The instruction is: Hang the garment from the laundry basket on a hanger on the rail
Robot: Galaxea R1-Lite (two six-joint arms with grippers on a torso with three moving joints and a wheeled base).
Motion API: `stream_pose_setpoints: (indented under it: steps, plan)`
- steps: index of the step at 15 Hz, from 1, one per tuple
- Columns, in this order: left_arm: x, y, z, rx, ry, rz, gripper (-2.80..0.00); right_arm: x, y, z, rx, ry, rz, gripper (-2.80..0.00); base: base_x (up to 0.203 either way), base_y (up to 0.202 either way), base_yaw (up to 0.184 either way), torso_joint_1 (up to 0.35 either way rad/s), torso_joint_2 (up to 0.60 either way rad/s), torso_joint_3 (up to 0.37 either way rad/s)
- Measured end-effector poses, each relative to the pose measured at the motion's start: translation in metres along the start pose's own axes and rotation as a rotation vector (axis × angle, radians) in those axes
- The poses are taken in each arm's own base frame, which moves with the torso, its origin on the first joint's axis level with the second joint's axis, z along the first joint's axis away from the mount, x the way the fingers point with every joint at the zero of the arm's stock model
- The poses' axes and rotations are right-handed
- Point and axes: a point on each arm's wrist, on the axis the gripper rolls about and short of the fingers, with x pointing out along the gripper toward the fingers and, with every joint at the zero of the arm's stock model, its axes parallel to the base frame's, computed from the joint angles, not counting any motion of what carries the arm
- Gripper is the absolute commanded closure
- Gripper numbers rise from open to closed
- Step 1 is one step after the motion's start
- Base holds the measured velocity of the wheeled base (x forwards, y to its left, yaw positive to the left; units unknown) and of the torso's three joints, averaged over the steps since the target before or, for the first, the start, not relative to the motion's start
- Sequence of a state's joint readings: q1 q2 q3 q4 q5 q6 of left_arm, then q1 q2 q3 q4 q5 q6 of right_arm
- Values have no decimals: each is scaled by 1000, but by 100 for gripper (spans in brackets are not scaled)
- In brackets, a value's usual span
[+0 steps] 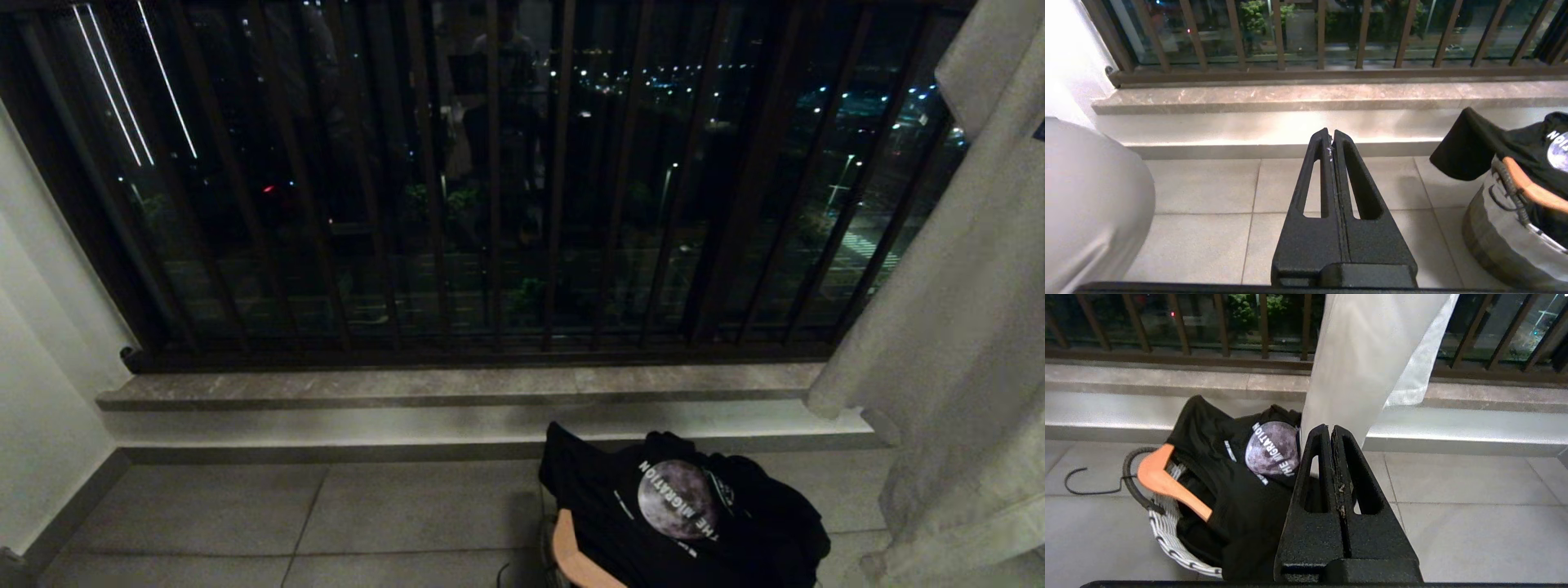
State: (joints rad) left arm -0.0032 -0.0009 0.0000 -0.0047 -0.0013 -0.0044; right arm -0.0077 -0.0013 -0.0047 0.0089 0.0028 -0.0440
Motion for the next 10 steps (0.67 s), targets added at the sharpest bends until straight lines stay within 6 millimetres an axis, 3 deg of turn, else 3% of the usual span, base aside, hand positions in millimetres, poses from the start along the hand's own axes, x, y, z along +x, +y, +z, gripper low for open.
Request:
stream_pose_setpoints:
  steps: [4,10]
  plan:
    - [0,0,0,-1,0,0,0,0,0,0,0,-1,0,0,0,0,0,-1,51,33]
    - [0,0,0,-1,0,0,0,-1,0,-1,-2,39,8,0,0,0,0,1,2,-164]
